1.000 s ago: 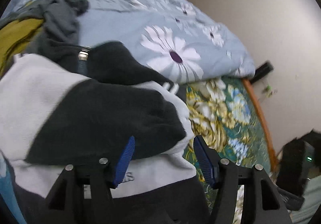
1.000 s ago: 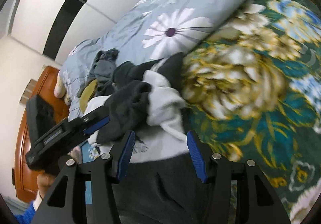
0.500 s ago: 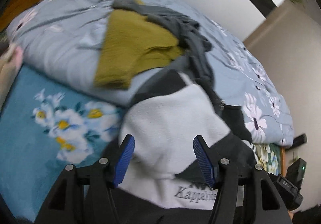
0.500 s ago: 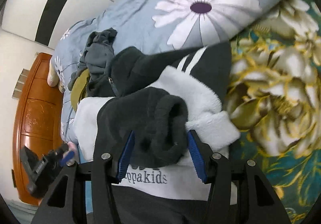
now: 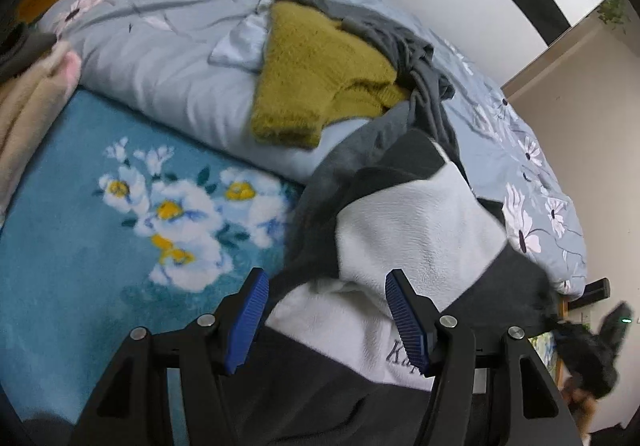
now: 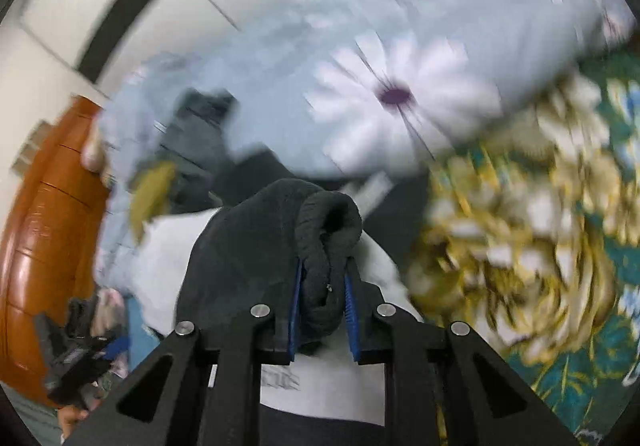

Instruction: Fold clothes

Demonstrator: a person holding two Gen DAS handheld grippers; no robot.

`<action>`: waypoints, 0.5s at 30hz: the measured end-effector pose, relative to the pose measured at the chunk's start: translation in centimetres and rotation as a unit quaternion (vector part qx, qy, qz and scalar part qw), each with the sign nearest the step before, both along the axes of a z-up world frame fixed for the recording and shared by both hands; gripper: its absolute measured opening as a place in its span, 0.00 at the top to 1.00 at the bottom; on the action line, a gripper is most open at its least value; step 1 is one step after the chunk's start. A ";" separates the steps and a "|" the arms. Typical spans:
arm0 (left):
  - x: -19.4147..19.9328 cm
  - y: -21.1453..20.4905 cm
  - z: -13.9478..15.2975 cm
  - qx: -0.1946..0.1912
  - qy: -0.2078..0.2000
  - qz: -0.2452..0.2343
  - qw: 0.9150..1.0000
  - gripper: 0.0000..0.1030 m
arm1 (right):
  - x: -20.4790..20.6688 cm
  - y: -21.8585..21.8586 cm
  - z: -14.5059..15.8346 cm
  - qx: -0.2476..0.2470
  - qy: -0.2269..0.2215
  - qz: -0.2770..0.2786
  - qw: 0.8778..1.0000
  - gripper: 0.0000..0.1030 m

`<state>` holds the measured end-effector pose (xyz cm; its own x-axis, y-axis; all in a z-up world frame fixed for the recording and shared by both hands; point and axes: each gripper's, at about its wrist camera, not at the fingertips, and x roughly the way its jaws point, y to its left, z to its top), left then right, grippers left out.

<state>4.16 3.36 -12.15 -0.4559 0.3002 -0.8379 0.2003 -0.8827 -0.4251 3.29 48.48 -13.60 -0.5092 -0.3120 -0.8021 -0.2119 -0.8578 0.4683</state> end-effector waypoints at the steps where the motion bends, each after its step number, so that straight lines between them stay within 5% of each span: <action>1: 0.2 -0.2 0.0 0.000 -0.002 -0.001 1.000 0.37 | 0.1 -0.1 -0.5 0.005 -0.004 0.002 1.000 0.81; 4: 0.9 -0.7 -0.1 -0.002 -0.008 -0.004 1.000 0.37 | 0.4 0.1 -0.6 0.003 -0.003 0.002 1.000 0.77; 7: 1.8 -1.5 -0.7 0.002 -0.015 -0.010 1.000 0.37 | 1.1 -0.1 0.7 0.010 -0.005 0.006 1.000 0.61; 11: 4.2 -3.4 -3.9 0.043 -0.053 -0.009 0.998 0.37 | 6.0 0.0 1.3 -0.012 -0.011 0.013 1.000 0.58; 15: 6.2 -4.3 -7.2 0.048 -0.098 0.001 0.994 0.37 | 13.6 1.9 -2.4 -0.067 -0.060 -0.021 0.996 0.56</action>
<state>10.39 -0.96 -19.36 -0.2876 0.3832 -0.8778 0.2884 -0.8393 -0.4609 16.92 50.35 -16.00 -0.4266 -0.4014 -0.8105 -0.3082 -0.7779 0.5475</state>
